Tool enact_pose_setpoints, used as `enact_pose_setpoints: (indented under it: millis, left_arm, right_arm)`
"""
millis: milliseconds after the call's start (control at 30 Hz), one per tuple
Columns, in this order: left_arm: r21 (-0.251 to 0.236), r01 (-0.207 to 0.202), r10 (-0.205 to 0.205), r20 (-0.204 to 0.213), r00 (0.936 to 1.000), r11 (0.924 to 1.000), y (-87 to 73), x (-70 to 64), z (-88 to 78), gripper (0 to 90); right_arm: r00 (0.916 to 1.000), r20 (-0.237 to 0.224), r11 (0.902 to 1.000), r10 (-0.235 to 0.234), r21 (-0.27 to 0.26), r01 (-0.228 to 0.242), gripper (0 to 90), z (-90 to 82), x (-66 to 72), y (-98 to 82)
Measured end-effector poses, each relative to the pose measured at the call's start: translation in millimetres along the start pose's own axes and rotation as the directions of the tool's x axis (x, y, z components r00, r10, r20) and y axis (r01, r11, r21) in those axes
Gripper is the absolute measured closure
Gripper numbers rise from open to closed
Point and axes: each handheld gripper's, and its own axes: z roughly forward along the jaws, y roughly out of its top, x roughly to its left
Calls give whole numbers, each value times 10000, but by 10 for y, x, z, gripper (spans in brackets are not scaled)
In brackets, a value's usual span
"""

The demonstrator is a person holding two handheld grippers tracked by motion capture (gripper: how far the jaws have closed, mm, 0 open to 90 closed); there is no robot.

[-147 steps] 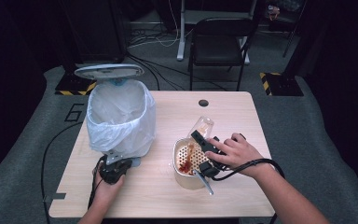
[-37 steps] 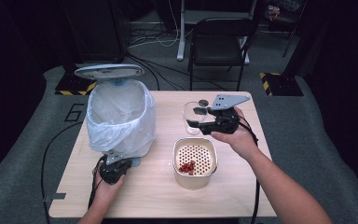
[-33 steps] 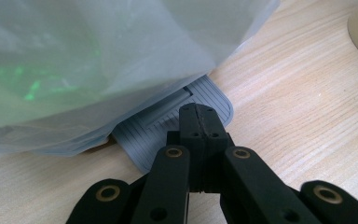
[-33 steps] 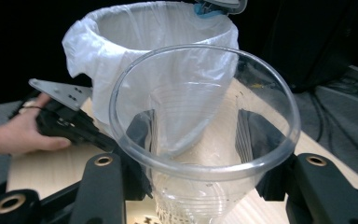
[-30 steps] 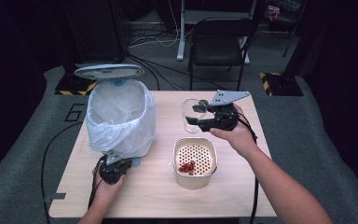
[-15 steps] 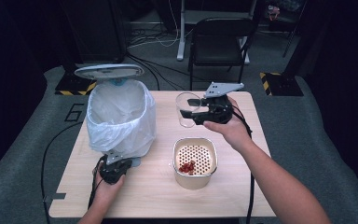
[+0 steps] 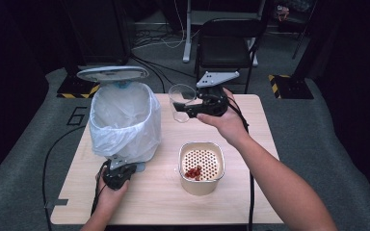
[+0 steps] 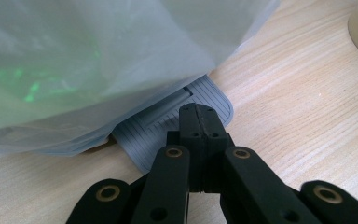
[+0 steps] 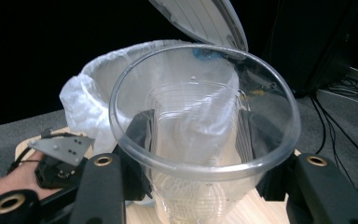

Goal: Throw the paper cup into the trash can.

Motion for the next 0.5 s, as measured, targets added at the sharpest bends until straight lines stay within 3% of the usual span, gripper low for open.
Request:
enact_pose_setpoints:
  millis: [167, 333, 500]
  left_arm:
    - [71, 210, -210, -111, 9997, 9998, -5, -9, 1, 900]
    - [150, 111, -111, -21, 9999, 9998, 2, 1, -8, 900]
    - [33, 135, -135, -84, 9999, 9999, -2, -4, 2, 900]
  right_arm:
    - [9998, -74, 9998, -195, 11, 195, 481, 79, 23, 105]
    - [9992, -408, 10000, -25, -58, 23, 481, 205, 73, 192]
    - [9981, -582, 9998, -188, -55, 185, 479, 371, 171, 289]
